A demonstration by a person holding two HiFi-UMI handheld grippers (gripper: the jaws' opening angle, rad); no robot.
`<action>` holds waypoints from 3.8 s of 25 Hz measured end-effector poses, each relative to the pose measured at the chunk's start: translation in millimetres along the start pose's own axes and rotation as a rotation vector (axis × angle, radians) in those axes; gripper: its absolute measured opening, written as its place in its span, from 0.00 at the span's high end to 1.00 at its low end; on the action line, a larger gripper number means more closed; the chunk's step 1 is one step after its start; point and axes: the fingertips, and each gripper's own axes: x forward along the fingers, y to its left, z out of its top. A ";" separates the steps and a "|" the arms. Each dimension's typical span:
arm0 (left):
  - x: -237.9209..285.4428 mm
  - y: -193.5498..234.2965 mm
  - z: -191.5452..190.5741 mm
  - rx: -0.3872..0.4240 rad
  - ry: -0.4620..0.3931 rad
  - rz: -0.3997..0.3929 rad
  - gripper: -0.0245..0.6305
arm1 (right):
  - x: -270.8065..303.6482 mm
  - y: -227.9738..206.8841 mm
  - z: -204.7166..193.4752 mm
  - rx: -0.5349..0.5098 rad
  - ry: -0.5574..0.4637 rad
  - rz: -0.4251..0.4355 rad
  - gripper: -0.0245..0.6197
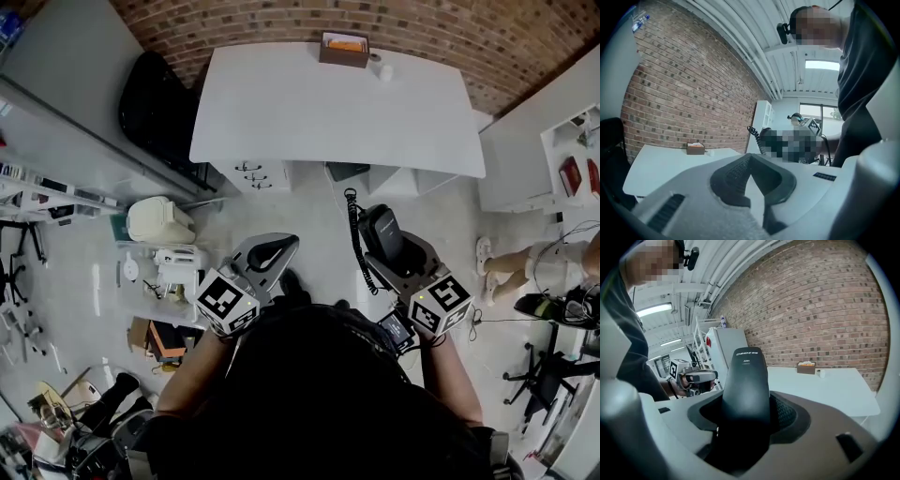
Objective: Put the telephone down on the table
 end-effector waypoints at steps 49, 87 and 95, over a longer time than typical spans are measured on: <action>183.3 96.5 40.9 0.036 0.018 0.143 0.95 | 48.9 -215.4 96.4 -0.057 -0.048 0.101 0.54; 265.0 226.8 85.9 0.075 0.041 -0.100 0.95 | 131.5 -273.8 160.6 0.032 -0.097 -0.070 0.54; 238.9 299.2 106.4 0.073 0.039 -0.138 0.95 | 198.8 -255.6 196.9 0.047 -0.109 -0.113 0.54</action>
